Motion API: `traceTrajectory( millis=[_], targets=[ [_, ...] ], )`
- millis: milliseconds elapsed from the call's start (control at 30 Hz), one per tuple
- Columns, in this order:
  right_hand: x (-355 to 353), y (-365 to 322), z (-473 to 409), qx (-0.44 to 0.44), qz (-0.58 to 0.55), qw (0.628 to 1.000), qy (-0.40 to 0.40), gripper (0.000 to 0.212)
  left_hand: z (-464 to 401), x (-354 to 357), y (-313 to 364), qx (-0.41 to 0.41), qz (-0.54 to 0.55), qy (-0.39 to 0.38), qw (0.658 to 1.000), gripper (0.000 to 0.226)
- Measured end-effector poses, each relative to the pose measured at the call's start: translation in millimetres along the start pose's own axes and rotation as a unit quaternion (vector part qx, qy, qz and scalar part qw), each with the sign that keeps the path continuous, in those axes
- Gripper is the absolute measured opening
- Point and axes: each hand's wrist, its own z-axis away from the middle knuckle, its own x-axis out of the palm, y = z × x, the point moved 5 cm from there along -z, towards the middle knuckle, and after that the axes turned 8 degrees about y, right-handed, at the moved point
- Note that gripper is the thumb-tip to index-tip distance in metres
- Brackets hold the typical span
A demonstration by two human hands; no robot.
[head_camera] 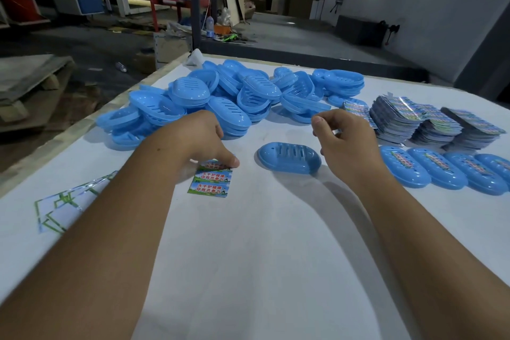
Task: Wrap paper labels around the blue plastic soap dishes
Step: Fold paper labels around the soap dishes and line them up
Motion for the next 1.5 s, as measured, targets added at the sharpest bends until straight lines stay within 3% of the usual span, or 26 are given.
traceTrajectory(
  millis=[200, 333, 400, 467, 533, 700, 800, 967, 1267, 1433, 1500],
  targets=[
    [1, -5, 3, -0.001, -0.033, 0.999, -0.03, 0.02, -3, -7, 10, 0.035, 0.135, 0.027, 0.99, 0.027],
    [10, -15, 13, 0.029, -0.173, 0.977, -0.125, 0.009, -2, -13, 28, 0.081, 0.344, 0.048, 0.934, 0.024],
    [17, -17, 19, 0.057, -0.216, 0.957, -0.187, 0.028, 1, -9, 36, 0.095, 0.425, 0.058, 0.898, 0.025],
    [22, -17, 22, 0.073, -0.227, 0.946, -0.219, 0.045, 3, -2, 41, 0.091, 0.453, 0.063, 0.884, 0.025],
    [24, -15, 20, 0.088, -0.225, 0.946, -0.217, 0.047, 3, 6, 44, 0.084, 0.454, 0.061, 0.885, 0.025],
    [13, -4, 8, 0.123, -0.206, 0.963, -0.124, 0.03, 3, 17, 47, 0.068, 0.434, 0.064, 0.896, 0.013],
    [8, 0, 5, 0.13, -0.19, 0.968, -0.098, 0.028, 5, 19, 48, 0.078, 0.411, 0.067, 0.906, 0.021],
    [9, 0, 7, 0.138, -0.189, 0.967, -0.103, 0.027, 8, 19, 51, 0.114, 0.354, 0.076, 0.925, 0.02],
    [9, -2, 6, 0.136, -0.191, 0.966, -0.107, 0.026, 10, 18, 52, 0.136, 0.348, 0.083, 0.924, 0.02],
    [5, -1, 2, 0.069, -0.081, 0.993, -0.05, 0.016, 12, 20, 55, 0.161, 0.373, 0.067, 0.911, 0.027],
    [6, -4, 4, 0.039, -0.08, 0.994, -0.063, 0.014, 13, 21, 56, 0.174, 0.384, 0.056, 0.905, 0.029]
  ],
)
